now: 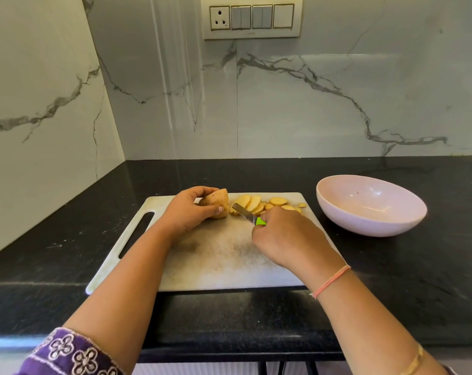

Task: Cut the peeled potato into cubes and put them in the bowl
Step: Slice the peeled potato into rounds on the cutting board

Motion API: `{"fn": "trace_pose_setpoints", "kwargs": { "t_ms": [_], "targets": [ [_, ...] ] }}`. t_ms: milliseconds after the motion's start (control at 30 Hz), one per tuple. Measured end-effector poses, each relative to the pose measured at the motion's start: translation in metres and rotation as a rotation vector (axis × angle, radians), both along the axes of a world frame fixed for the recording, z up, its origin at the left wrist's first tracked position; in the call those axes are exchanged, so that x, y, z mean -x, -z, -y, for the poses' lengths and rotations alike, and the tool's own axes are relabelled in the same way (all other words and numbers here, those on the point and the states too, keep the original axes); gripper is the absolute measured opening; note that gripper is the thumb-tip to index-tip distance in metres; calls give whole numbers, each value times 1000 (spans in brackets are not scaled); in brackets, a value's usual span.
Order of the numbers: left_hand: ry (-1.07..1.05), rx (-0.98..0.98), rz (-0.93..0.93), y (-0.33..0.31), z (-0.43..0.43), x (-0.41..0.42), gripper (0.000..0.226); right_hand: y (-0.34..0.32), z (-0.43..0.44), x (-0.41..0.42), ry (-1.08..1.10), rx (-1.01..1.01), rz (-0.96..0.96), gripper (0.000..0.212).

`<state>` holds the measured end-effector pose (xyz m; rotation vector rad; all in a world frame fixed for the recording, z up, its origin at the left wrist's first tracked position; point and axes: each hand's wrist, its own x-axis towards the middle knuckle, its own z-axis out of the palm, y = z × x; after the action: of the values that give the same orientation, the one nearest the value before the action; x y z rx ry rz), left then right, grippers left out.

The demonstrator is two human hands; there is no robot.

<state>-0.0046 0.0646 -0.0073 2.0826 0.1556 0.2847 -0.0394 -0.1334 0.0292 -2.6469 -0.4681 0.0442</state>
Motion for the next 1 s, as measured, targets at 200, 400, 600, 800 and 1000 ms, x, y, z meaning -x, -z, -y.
{"fn": "trace_pose_setpoints", "kwargs": {
  "t_ms": [200,400,600,800,1000],
  "targets": [
    [1,-4,8,-2,1,0,45,-4,2,3,46,11,42,18],
    [-28,-16,26,-3,0,-1,40,-3,-3,6,10,-57,152,20],
    [-19,-7,35,-3,-1,-2,38,4,-19,2,-11,-115,345,34],
    [-19,-14,39,-3,-1,-2,38,10,-32,-3,-43,-103,376,37],
    [-6,-18,45,-5,-3,-2,37,21,-41,2,-38,-14,444,45]
  ]
}}
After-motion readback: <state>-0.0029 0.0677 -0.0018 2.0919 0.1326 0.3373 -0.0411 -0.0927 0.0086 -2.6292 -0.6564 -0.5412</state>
